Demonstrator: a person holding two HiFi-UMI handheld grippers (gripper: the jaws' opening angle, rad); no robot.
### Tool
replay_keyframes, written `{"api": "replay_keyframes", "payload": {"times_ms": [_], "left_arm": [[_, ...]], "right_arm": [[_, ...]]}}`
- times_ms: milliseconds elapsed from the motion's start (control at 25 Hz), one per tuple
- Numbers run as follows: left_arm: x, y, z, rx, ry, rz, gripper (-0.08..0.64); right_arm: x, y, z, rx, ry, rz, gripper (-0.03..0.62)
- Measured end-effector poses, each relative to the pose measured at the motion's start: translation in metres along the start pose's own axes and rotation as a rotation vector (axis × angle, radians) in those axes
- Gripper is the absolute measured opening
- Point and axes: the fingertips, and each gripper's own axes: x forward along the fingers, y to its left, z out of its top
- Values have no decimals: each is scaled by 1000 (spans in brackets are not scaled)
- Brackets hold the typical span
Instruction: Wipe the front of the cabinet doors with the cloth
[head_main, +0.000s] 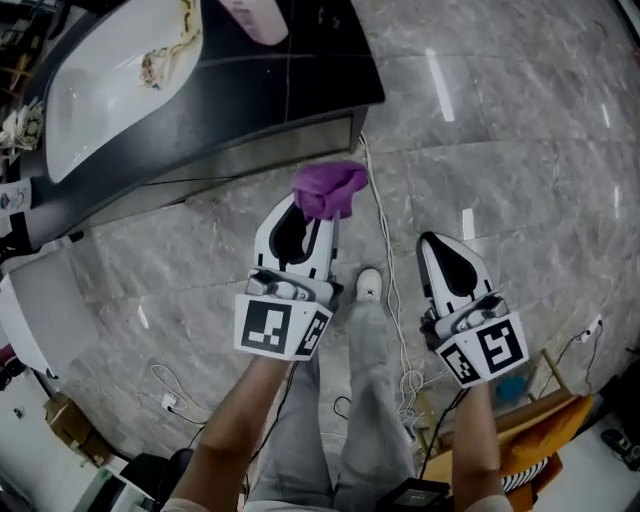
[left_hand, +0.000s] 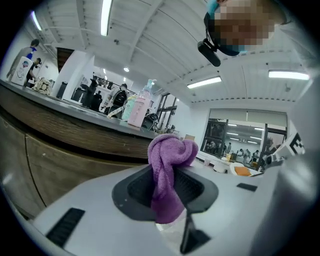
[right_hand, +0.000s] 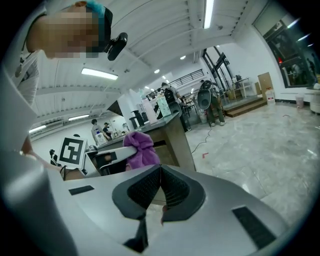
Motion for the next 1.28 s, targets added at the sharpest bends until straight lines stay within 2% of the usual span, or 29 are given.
{"api": "replay_keyframes", "payload": {"times_ms": [120, 280, 400, 640, 960, 1280], "left_arm": [[23, 3, -10, 15, -16, -21, 101], [46, 6, -25, -3, -18, -19, 101], [61, 6, -38, -9, -17, -13, 101], [73, 20, -47, 14, -29, -6, 101], [52, 61, -50, 9, -13, 4, 101], [11, 122, -38, 20, -26, 47, 101]], "right_arm": [[11, -6, -17, 13, 10, 6, 28], [20, -7, -34, 53, 43, 21, 28], [28, -9, -37, 76, 38, 29, 28], [38, -10, -29, 62, 1, 16, 28], [58, 6, -39, 42, 38, 0, 28], [102, 56, -39, 20, 52, 54, 28]]}}
